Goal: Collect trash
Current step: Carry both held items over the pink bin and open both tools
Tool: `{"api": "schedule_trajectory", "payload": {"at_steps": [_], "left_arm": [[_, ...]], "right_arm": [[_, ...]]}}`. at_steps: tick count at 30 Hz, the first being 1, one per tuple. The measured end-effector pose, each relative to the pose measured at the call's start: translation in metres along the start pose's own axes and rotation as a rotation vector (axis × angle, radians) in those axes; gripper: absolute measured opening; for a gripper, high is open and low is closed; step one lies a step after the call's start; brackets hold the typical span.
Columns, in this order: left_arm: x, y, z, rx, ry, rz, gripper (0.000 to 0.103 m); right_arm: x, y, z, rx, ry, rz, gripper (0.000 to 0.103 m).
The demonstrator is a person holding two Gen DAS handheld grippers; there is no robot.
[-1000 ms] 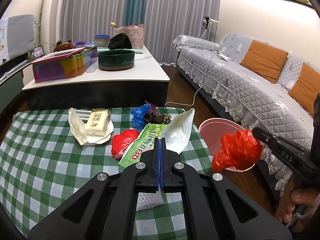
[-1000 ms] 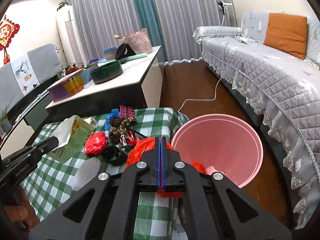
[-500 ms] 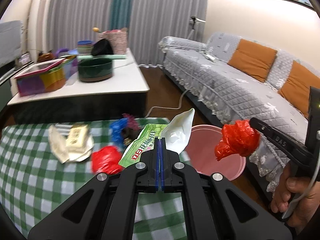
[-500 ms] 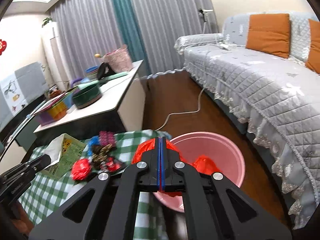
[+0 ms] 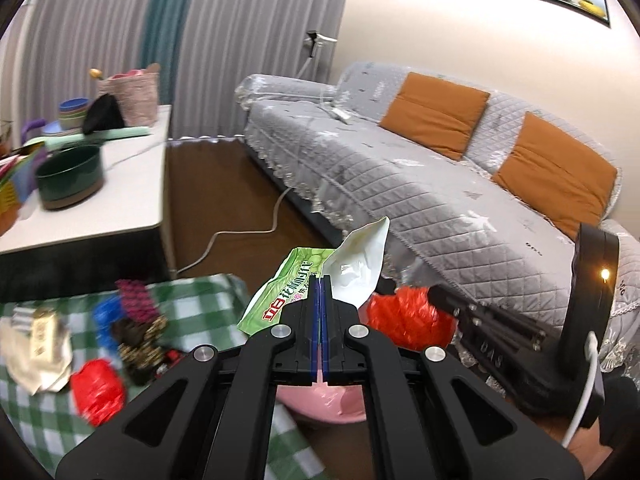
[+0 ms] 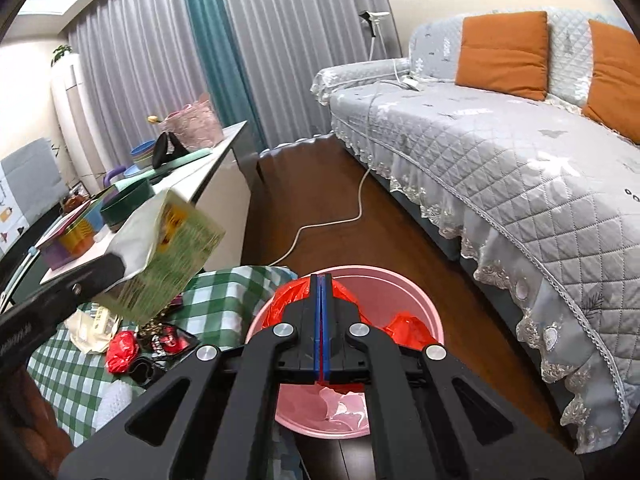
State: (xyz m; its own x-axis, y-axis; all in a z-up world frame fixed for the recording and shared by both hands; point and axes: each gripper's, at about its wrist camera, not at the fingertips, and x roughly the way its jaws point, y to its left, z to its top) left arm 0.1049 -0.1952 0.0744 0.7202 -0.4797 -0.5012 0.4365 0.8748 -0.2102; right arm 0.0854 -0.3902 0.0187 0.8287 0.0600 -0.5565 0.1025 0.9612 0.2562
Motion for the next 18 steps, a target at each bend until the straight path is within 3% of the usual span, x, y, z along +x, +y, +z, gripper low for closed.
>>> {"api": "schedule_trajectory", "payload": {"at_steps": [10,18], "left_arm": [[0.053,-0.004,0.002,-0.002,0.057,-0.070,0.000],[0.075,-0.004,0.001,-0.001,0.097,-0.085,0.001]], "right_arm": [[0.016,-0.018,0.000,0.031,0.019,-0.025,0.000],[0.028,-0.018,0.000,0.029,0.045,-0.026,0.002]]}}
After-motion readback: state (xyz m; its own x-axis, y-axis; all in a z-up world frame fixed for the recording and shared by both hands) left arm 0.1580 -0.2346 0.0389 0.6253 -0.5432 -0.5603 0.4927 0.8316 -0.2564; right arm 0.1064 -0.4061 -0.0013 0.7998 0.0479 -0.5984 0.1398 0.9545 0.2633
